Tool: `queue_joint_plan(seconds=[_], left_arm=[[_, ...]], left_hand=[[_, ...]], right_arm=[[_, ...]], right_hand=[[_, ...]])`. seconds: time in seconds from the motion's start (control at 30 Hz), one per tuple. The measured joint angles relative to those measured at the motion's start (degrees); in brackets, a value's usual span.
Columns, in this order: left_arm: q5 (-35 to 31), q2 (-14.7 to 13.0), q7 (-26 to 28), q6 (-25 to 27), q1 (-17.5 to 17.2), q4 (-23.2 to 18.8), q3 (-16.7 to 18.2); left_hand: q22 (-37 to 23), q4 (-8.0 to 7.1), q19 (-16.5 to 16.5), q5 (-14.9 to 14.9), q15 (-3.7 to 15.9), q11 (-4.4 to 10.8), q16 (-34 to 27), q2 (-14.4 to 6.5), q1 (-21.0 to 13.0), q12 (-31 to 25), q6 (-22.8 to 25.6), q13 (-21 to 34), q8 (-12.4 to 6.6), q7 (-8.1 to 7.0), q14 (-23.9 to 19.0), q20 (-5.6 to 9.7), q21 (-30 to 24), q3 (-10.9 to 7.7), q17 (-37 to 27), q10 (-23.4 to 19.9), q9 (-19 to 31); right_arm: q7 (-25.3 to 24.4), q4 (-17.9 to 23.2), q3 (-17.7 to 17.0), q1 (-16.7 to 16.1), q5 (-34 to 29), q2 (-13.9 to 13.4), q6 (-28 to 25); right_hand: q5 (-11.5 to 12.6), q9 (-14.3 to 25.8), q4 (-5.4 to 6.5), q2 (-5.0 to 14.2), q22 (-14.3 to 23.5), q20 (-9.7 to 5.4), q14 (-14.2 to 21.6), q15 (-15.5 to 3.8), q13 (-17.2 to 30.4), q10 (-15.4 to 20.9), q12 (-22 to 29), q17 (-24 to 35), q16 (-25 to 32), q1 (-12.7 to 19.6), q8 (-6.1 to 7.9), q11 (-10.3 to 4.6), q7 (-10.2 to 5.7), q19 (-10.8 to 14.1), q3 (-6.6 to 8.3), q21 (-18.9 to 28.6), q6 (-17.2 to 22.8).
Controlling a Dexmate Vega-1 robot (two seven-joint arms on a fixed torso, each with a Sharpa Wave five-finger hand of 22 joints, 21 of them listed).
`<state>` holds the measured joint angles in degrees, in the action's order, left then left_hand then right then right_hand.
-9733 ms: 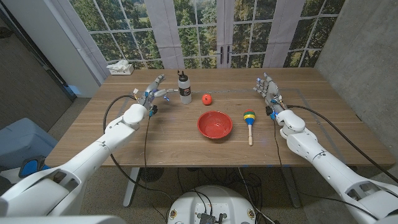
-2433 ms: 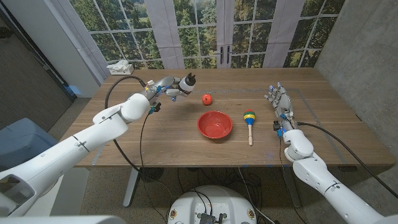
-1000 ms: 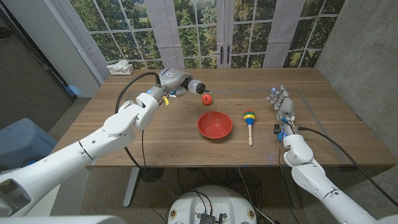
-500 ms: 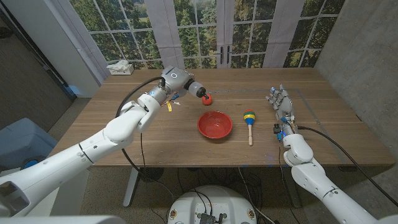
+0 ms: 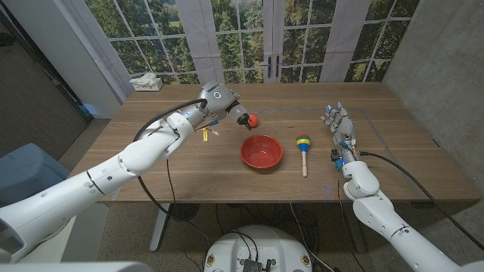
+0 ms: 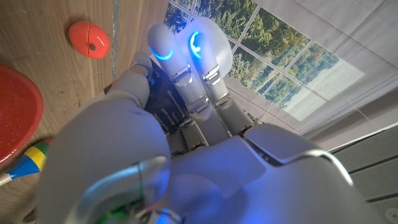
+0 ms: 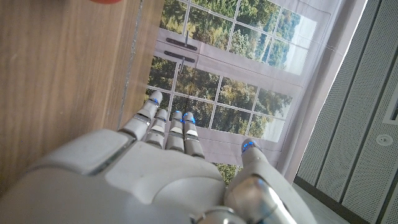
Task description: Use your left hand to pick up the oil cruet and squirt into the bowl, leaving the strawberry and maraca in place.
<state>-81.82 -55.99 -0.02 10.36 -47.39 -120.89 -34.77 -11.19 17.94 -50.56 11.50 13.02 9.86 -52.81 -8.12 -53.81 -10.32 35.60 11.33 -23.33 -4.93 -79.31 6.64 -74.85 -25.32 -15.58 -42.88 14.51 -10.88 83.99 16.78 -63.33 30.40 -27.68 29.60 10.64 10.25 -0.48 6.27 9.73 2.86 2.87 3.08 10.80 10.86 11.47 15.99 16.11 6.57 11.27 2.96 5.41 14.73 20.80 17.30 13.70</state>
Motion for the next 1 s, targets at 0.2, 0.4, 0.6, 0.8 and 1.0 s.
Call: queue_joint_plan(seconds=[0.2,0.4,0.6,0.8,1.0], left_arm=[[-3.35,-1.14,-1.21,-1.66,0.18,-1.02,0.83],[-6.66,-1.27,-1.8,-2.98,0.39,-1.27,1.0],[-9.35,-1.14,-1.92,-4.22,0.9,-1.29,1.0],[-11.54,-0.85,-1.72,-5.46,1.77,-1.22,0.57],[-13.46,-0.76,-1.6,-6.41,2.48,-1.14,0.18]], left_hand=[[0.28,0.01,-0.01,0.0,0.0,0.0,0.0,0.05,0.07,0.11,-0.31,-0.01,0.28,-0.3,0.0,0.01,0.0,-0.01,0.0,0.0,-0.01],[0.28,0.25,0.02,-0.04,-0.01,0.01,0.0,-0.41,1.59,-0.1,-0.61,-0.03,0.32,-0.6,-0.01,-0.02,-0.36,-0.25,0.16,0.01,-0.01],[0.28,0.25,0.2,-0.05,-0.01,0.27,0.0,-0.62,1.8,-0.1,-0.82,0.03,0.33,-0.81,-0.01,-0.2,-0.38,-0.25,0.16,0.27,-0.04],[0.28,0.25,0.2,-0.05,-0.01,0.31,0.0,-0.62,1.81,-0.1,-0.78,0.03,0.34,-0.83,-0.01,-0.2,-0.61,-0.25,0.16,0.31,-0.2],[0.27,0.25,0.3,-0.05,-0.01,0.71,0.0,-0.92,3.32,-0.09,0.06,0.03,0.53,-1.22,-0.02,-0.09,-0.61,-0.26,0.16,-0.09,-0.31]], right_arm=[[0.61,-0.45,0.25,0.45,0.21,0.15,-0.16],[0.89,-0.76,0.46,0.84,0.32,0.22,-0.33],[0.94,-0.88,0.55,1.05,0.4,0.22,-0.43],[1.0,-0.93,0.56,1.07,0.48,0.22,-0.44],[1.15,-1.22,0.53,1.06,0.66,0.22,-0.4]], right_hand=[[0.0,0.0,0.0,0.0,0.0,0.0,0.0,0.0,0.0,0.0,0.0,0.0,0.0,0.0,0.0,0.0,0.0,0.0,0.0,0.0,0.0],[0.0,0.0,0.0,0.0,0.0,0.0,0.0,0.0,0.0,0.0,0.0,0.0,-0.23,0.0,0.0,0.0,0.0,0.0,0.0,-0.43,0.0],[0.0,0.0,0.0,0.0,0.0,0.23,0.0,0.0,0.0,0.0,0.0,0.0,-0.23,0.0,0.0,0.0,0.0,0.23,0.0,-0.44,0.0],[0.0,0.0,0.0,0.0,0.0,0.42,0.0,0.0,0.0,0.0,0.0,0.0,-0.23,0.0,0.0,0.0,0.0,0.42,0.0,-0.44,0.0],[0.0,0.0,0.0,0.0,0.0,0.42,0.0,0.0,0.0,0.0,0.0,0.0,-0.22,0.0,0.0,0.0,0.23,0.41,0.0,-0.77,0.23]])
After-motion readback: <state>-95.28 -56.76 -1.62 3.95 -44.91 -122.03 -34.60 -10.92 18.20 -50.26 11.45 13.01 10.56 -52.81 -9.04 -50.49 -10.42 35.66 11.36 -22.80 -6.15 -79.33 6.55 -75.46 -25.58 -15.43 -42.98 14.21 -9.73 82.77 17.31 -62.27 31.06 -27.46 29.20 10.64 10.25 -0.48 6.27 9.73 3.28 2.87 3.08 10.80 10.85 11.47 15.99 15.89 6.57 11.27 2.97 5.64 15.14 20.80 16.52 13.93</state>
